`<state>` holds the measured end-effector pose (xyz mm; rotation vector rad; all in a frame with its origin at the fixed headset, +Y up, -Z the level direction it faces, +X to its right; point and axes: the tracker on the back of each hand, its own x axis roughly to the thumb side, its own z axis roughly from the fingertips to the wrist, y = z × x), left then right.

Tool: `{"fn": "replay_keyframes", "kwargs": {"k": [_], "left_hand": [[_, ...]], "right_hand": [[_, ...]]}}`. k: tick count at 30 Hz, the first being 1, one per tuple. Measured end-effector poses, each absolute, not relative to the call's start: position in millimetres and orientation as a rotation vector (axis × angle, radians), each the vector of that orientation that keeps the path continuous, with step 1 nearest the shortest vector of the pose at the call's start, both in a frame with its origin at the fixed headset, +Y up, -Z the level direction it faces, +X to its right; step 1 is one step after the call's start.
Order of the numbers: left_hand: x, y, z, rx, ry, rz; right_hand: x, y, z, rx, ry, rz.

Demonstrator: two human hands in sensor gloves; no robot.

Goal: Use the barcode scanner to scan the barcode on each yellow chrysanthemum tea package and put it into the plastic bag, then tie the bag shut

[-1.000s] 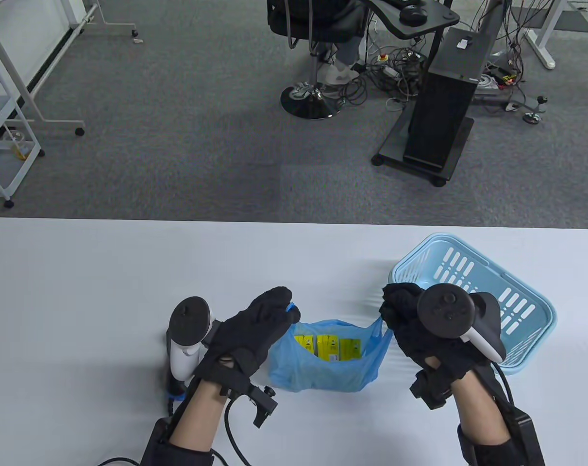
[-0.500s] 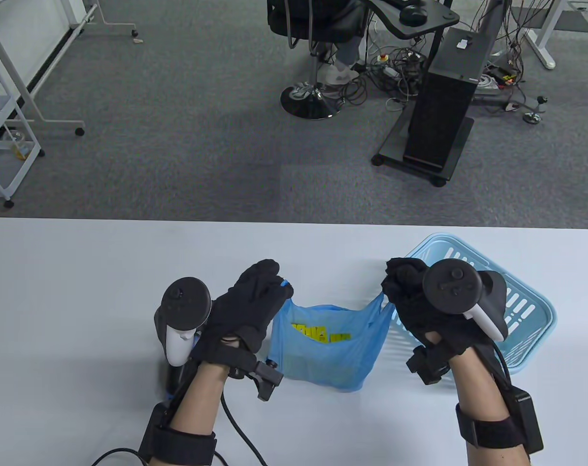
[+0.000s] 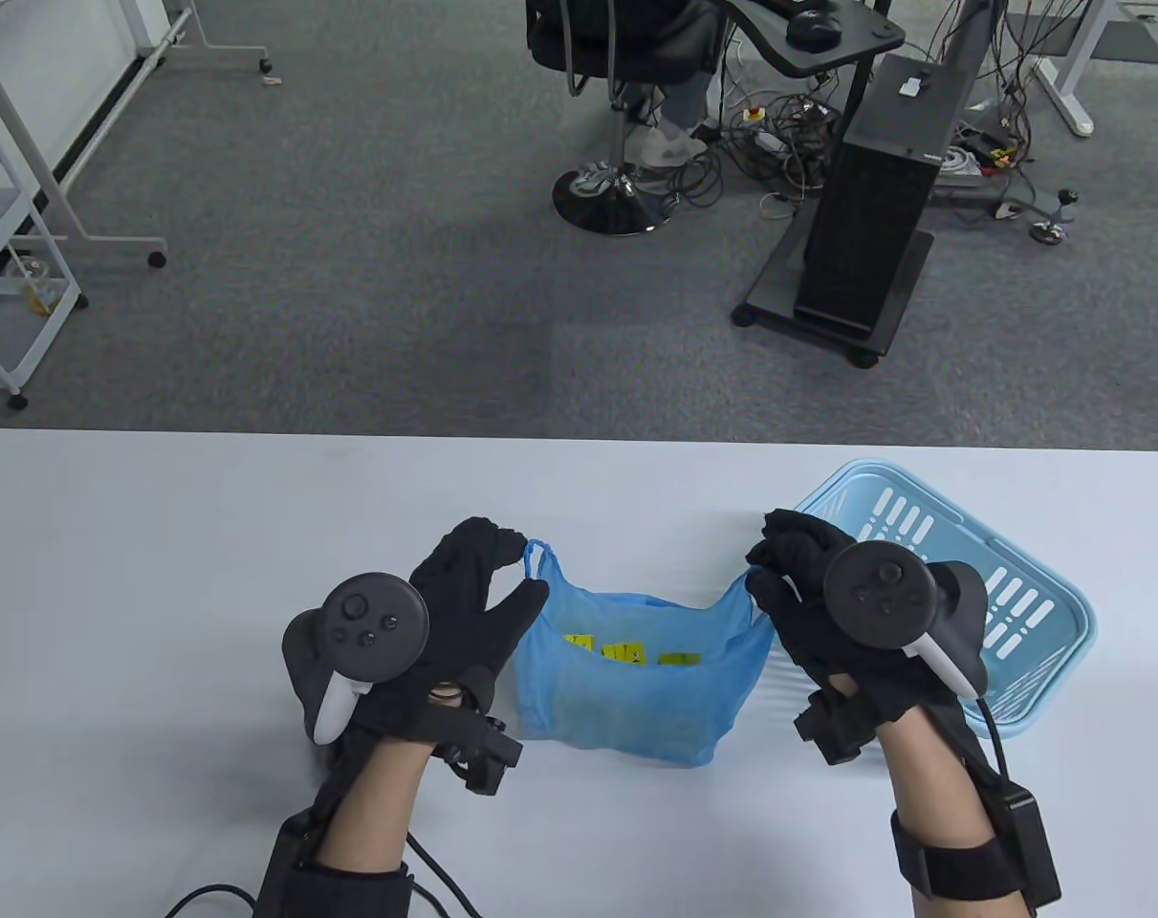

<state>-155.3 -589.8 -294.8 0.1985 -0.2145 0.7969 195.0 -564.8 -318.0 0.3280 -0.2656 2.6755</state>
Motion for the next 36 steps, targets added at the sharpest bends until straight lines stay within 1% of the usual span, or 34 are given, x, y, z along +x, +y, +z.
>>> {"fn": "replay_keyframes", "kwargs": {"k": [4, 8, 11, 13, 14, 16, 19, 20, 21, 22, 23, 24, 26, 27, 30, 32, 34, 36], "left_hand": [[-159.2, -596.9, -287.8, 0.190, -0.202, 0.665], [-160.0, -614.0, -285.8, 0.088, -0.215, 0.507], [-156.9, -629.7, -284.9, 0.037, -0.251, 0.435], [-155.4, -638.6, -284.3, 0.055, -0.273, 0.431], [-154.7, -642.6, -285.2, 0.051, -0.272, 0.418], [-154.2, -656.3, -287.2, -0.014, -0.268, 0.358], [-156.9, -675.1, -287.5, -0.045, -0.263, 0.295], [-158.8, -683.6, -287.7, -0.052, -0.256, 0.270], [-161.0, -688.6, -288.0, -0.039, -0.251, 0.246], [-164.0, -692.9, -288.1, -0.017, -0.243, 0.218], [-168.0, -697.6, -290.0, -0.022, -0.245, 0.203], [-171.9, -701.3, -290.8, -0.060, -0.230, 0.219], [-175.9, -704.6, -291.5, -0.102, -0.221, 0.235], [-175.7, -704.3, -291.1, -0.112, -0.225, 0.221], [-173.1, -701.2, -290.2, -0.135, -0.234, 0.174], [-172.2, -702.2, -291.7, -0.162, -0.249, 0.204], [-174.2, -706.3, -294.7, -0.222, -0.251, 0.247], [-178.0, -708.7, -296.5, -0.217, -0.244, 0.260]], "right_hand": [[204.3, -578.5, -303.0, 0.330, -0.272, 2.642], [214.9, -598.5, -287.5, 0.360, -0.215, 2.665], [220.6, -621.3, -286.2, 0.331, -0.160, 2.699], [221.1, -637.2, -287.8, 0.336, -0.115, 2.723], [220.7, -643.9, -288.0, 0.334, -0.084, 2.732], [219.3, -657.8, -286.4, 0.331, -0.024, 2.776], [218.1, -674.3, -283.2, 0.331, -0.001, 2.833], [217.6, -683.9, -282.0, 0.329, 0.013, 2.855], [217.1, -689.2, -281.4, 0.325, 0.025, 2.867], [215.1, -693.5, -278.7, 0.328, 0.013, 2.882], [210.1, -695.2, -275.7, 0.382, -0.027, 2.882], [205.2, -693.0, -273.7, 0.391, -0.055, 2.889], [199.6, -692.1, -274.5, 0.404, -0.066, 2.878], [198.1, -694.8, -275.6, 0.403, -0.041, 2.881], [195.9, -709.7, -278.3, 0.407, 0.074, 2.923], [196.0, -720.8, -280.4, 0.407, 0.142, 2.935], [196.4, -729.9, -281.4, 0.394, 0.201, 2.942], [196.1, -735.7, -282.4, 0.390, 0.233, 2.947]]}}
